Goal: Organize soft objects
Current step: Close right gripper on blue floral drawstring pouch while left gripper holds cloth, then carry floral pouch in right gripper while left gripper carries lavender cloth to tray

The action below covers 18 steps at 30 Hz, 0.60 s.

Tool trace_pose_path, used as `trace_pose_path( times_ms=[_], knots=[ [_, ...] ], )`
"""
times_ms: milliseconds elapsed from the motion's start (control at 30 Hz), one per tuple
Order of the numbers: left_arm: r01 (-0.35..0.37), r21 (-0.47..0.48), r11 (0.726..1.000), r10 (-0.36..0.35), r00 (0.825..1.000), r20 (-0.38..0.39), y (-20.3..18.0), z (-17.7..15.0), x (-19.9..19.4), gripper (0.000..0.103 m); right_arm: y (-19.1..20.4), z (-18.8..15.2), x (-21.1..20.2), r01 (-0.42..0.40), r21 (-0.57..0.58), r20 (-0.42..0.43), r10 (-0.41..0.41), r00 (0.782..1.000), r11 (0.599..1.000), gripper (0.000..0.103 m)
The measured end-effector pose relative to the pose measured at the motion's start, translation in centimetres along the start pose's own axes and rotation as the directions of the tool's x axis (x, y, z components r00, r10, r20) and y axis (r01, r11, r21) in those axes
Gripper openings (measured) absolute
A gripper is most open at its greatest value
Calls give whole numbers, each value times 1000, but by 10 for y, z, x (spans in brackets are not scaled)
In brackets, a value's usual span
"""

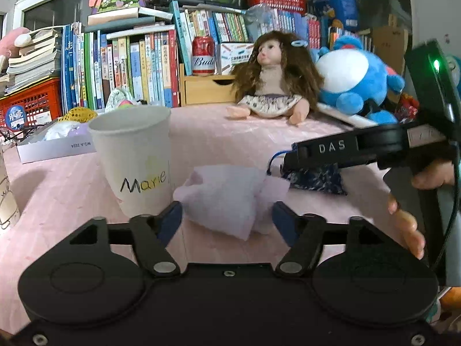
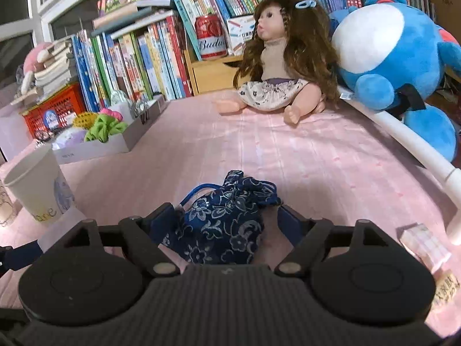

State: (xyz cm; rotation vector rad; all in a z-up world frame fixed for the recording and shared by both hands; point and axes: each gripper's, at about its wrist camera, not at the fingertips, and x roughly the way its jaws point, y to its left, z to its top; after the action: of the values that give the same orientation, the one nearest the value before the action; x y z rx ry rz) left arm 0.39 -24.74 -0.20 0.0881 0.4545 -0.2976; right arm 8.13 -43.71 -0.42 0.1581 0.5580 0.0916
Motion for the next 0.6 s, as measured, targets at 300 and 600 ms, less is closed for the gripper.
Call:
trace_pose_path(
  times_ms=[300, 600],
  knots=[
    [-22, -1, 1000, 22, 1000, -2, -10, 2, 24, 83, 9, 1, 9, 20, -37, -39, -21, 999, 999, 79],
    [-19, -6, 1000, 19, 1000, 18, -8, 7, 31, 87, 17, 28, 19, -134, -165, -177, 104, 979, 977, 53]
  ],
)
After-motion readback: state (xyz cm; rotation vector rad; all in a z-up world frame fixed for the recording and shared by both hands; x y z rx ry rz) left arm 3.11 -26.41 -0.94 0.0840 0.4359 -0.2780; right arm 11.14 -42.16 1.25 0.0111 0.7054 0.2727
